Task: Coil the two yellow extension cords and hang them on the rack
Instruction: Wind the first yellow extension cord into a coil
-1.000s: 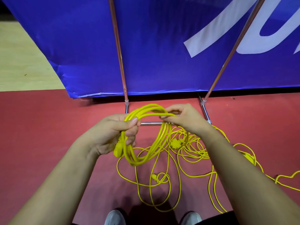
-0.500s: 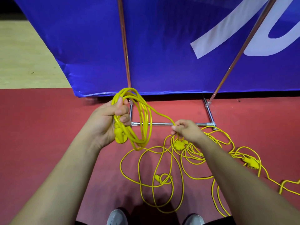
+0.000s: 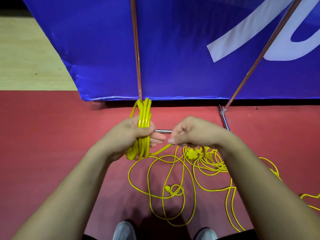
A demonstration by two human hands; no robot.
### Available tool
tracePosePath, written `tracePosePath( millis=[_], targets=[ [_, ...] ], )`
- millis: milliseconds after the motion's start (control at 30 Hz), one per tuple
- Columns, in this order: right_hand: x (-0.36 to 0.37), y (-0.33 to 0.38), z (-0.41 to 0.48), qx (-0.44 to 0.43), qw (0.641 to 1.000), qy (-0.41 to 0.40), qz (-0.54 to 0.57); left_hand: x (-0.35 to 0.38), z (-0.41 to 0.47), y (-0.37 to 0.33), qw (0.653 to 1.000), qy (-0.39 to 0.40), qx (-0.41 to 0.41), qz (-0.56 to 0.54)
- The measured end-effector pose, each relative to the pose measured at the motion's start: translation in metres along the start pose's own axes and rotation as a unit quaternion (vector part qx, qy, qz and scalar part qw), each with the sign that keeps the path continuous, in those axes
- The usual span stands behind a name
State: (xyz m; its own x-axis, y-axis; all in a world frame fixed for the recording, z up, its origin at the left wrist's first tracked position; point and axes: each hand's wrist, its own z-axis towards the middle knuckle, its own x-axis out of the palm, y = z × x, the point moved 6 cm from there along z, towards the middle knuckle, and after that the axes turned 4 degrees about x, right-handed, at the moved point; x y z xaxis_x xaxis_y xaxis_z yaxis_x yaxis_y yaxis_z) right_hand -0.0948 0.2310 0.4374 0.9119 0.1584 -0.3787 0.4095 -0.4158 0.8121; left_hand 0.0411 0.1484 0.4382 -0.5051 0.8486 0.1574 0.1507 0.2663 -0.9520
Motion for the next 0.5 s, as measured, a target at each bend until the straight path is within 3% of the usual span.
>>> tracePosePath(
  millis=[233,333,500],
  targets=[
    [-0.006,0.005,-0.005,-0.078,0.974,-0.005,0.212,0.015,-0.008,0.001,0.992,0.115,-0.029,-0.035],
    [-0.014,-0.001,-0.004,-0.1,0.974,-0.039,0.201,0.017,-0.004,0.0,0.996,0.089,-0.013,-0.01],
    [-0.046,-0.034,-0.009,-0.077,0.969,-0.148,0.185,-0.009,0.001,-0.008,0.99,0.011,-0.001,-0.141]
  ],
)
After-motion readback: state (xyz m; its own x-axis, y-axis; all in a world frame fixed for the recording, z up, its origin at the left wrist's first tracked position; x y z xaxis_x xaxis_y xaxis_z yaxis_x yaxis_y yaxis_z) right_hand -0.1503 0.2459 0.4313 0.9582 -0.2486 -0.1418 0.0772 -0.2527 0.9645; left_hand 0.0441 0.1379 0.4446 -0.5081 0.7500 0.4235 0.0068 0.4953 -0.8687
